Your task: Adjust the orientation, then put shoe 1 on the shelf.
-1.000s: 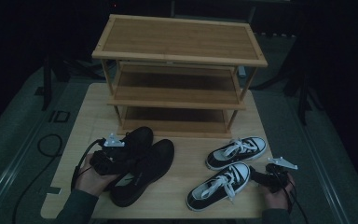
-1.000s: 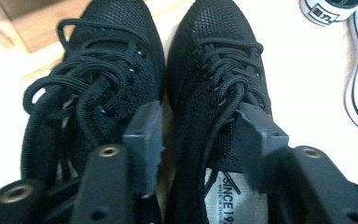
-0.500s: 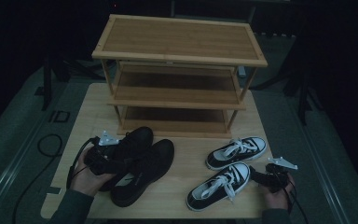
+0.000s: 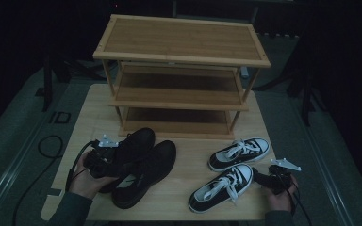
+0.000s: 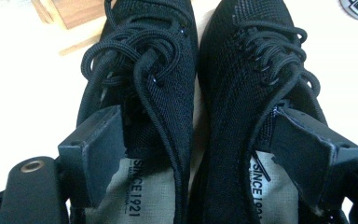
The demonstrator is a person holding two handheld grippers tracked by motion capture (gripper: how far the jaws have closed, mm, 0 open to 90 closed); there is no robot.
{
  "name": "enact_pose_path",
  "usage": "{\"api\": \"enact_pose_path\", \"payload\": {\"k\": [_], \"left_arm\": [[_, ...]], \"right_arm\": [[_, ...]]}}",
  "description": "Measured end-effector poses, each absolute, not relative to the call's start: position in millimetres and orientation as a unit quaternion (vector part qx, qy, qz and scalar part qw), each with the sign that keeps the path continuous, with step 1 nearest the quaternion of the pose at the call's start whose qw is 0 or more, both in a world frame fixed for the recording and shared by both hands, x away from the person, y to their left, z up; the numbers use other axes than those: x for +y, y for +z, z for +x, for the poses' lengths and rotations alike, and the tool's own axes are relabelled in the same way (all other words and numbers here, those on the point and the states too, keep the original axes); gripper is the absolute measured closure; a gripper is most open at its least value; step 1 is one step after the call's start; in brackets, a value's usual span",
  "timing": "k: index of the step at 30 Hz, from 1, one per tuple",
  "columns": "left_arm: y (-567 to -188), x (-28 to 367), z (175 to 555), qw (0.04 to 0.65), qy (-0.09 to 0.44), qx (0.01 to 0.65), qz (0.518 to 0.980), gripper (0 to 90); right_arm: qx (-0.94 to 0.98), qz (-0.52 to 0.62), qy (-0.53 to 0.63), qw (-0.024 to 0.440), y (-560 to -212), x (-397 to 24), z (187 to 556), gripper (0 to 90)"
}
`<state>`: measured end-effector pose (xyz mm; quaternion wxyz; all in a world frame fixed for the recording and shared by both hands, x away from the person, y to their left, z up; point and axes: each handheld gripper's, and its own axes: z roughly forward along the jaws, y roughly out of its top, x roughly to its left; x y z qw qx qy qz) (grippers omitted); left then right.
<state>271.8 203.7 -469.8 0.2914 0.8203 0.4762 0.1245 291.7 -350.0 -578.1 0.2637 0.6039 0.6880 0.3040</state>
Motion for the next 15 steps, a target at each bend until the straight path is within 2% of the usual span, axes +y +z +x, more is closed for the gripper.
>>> {"api": "enact_pose_path", "payload": {"k": [11,15], "left_arm": [[-474.8,205.2,270.7,0.284,0.112,0.472,0.827,24.6],[-474.7,206.1,271.6,0.285,0.112,0.474,0.825,30.9]], "right_arm": [[0.688,0.604,0.304,0.264,-578.1,-350.1,291.7,12.4],[0.688,0.604,0.304,0.264,-578.1,-350.1,291.7,12.4]]}}
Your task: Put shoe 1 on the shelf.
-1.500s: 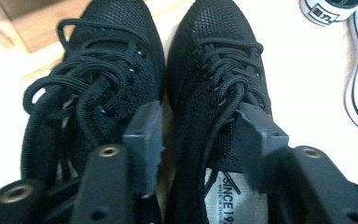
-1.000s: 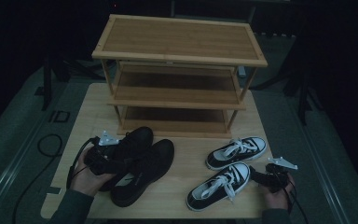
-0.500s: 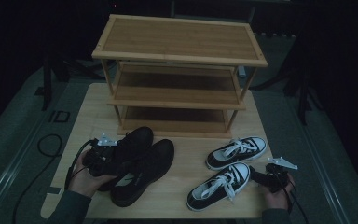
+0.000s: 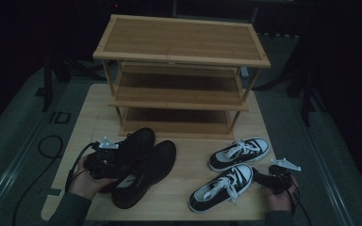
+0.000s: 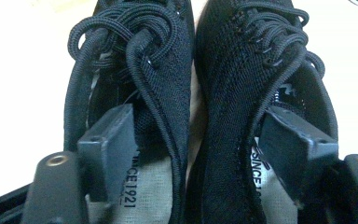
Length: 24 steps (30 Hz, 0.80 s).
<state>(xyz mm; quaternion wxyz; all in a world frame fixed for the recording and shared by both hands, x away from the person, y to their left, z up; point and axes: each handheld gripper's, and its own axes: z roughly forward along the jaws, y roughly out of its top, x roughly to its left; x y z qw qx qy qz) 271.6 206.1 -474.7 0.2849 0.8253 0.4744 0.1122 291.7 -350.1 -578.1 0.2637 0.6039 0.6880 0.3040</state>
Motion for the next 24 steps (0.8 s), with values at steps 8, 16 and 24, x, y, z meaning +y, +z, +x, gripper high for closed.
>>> {"api": "enact_pose_path", "payload": {"k": [8,16,24], "left_arm": [[-477.4,201.7,276.3,0.271,0.1,0.473,0.832,38.3],[-478.7,197.2,279.8,0.257,0.097,0.468,0.84,48.3],[-480.9,196.0,285.9,0.254,0.078,0.465,0.845,57.5]], "right_arm": [[0.688,0.604,0.304,0.264,-578.1,-350.0,291.7,12.4],[0.688,0.604,0.304,0.264,-578.1,-350.1,291.7,12.4],[0.688,0.604,0.304,0.264,-578.1,-350.1,291.7,12.4]]}}
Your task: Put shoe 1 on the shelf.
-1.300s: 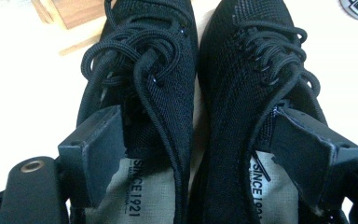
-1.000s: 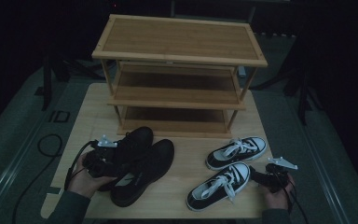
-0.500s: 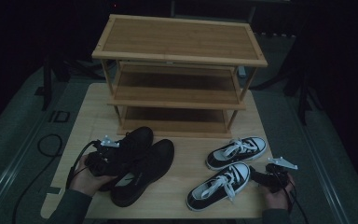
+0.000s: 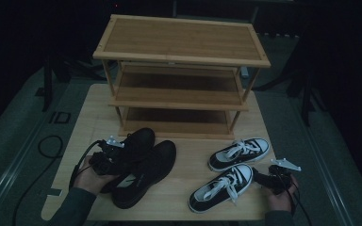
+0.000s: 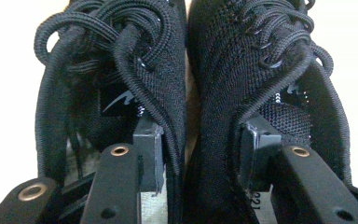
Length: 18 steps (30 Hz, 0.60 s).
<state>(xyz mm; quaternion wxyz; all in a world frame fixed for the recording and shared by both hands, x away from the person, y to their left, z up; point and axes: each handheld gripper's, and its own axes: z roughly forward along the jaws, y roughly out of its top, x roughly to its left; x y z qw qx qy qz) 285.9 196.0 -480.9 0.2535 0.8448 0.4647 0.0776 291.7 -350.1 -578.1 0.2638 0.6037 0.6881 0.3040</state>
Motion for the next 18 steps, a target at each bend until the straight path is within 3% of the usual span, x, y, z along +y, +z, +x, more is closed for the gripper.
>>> {"api": "enact_pose_path", "payload": {"k": [6,16,18], "left_arm": [[-484.2,192.1,288.8,0.243,0.073,0.464,0.849,57.4],[-484.0,192.5,287.6,0.249,0.073,0.466,0.846,82.2],[-483.8,191.9,287.2,0.247,0.078,0.466,0.846,83.7]], "right_arm": [[0.688,0.604,0.304,0.264,-578.1,-350.1,291.7,12.4],[0.688,0.604,0.304,0.264,-578.1,-350.1,291.7,12.4],[0.688,0.604,0.304,0.264,-578.1,-350.1,291.7,12.4]]}}
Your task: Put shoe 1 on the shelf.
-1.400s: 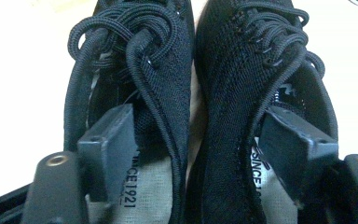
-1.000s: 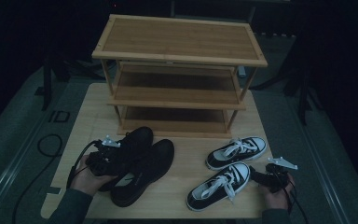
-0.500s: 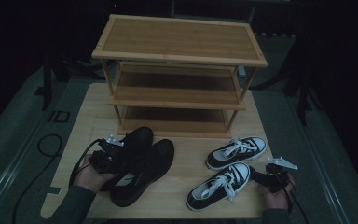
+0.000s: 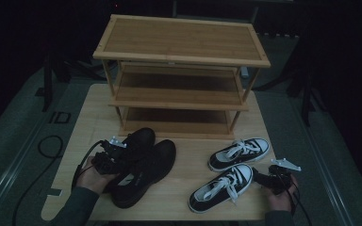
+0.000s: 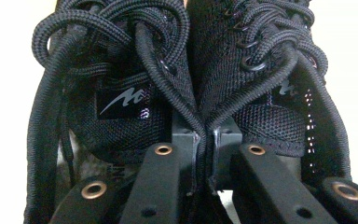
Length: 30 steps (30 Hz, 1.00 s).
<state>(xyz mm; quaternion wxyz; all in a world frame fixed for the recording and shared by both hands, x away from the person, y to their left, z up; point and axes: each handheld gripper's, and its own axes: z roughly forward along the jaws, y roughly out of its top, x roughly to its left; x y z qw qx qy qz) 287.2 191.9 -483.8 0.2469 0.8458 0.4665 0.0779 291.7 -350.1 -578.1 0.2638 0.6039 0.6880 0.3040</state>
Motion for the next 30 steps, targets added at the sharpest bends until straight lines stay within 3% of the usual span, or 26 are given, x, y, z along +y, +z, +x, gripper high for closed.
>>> {"api": "enact_pose_path", "payload": {"k": [30], "left_arm": [[-468.5,182.4,289.3,0.276,0.09,0.466,0.836,84.9]], "right_arm": [[0.688,0.604,0.304,0.264,-578.1,-350.1,291.7,12.4]]}}
